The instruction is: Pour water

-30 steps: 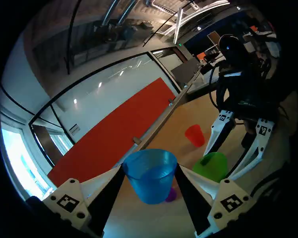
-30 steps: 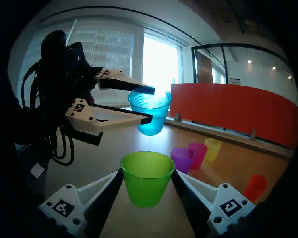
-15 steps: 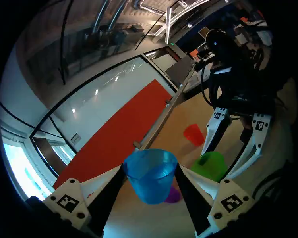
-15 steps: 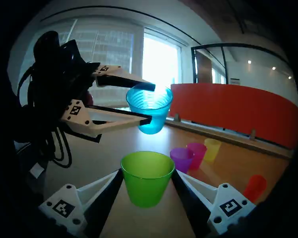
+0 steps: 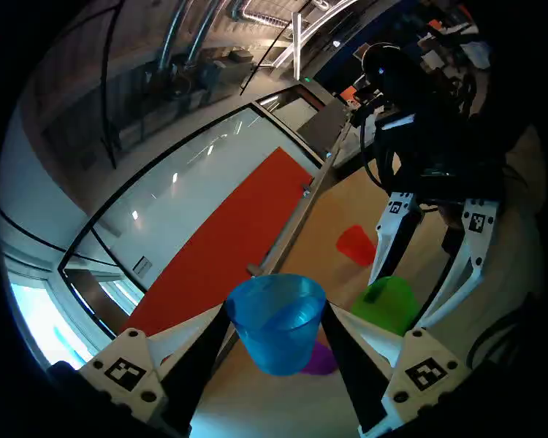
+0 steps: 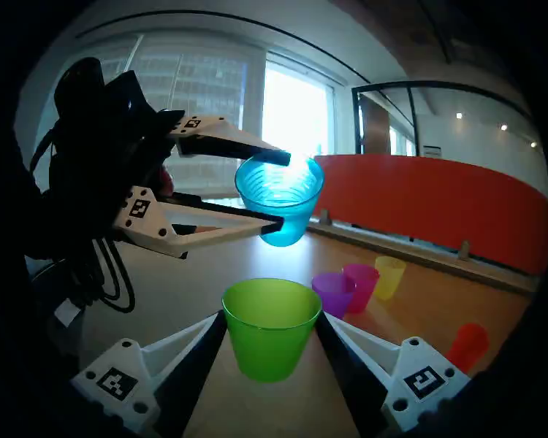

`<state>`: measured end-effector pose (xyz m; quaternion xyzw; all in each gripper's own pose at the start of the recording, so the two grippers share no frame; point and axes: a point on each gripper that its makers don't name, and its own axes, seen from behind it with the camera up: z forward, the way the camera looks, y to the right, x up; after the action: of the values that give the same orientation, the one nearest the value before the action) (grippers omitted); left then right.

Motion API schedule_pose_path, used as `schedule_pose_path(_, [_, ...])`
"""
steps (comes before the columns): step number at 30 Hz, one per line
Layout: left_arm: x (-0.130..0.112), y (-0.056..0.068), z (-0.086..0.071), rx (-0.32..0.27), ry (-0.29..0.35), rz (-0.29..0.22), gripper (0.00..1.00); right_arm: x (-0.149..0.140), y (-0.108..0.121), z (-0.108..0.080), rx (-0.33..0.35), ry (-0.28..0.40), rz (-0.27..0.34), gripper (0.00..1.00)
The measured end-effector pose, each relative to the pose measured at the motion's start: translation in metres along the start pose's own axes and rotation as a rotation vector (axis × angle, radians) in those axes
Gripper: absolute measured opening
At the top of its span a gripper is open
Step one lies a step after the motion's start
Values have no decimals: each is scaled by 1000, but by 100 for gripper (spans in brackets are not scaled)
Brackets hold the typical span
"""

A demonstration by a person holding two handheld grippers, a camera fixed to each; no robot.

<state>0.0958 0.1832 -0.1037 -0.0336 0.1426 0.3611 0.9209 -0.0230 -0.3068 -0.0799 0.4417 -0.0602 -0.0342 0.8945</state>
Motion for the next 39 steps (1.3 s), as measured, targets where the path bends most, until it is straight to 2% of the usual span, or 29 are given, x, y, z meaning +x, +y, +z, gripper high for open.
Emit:
schedule_pose_path(21, [2, 4, 10, -11, 5, 86, 87, -3, 6, 0, -11, -5, 8, 91])
schedule_pose_path(39, [6, 9, 13, -20, -1, 165, 87, -5, 9, -3, -18, -5, 3, 91])
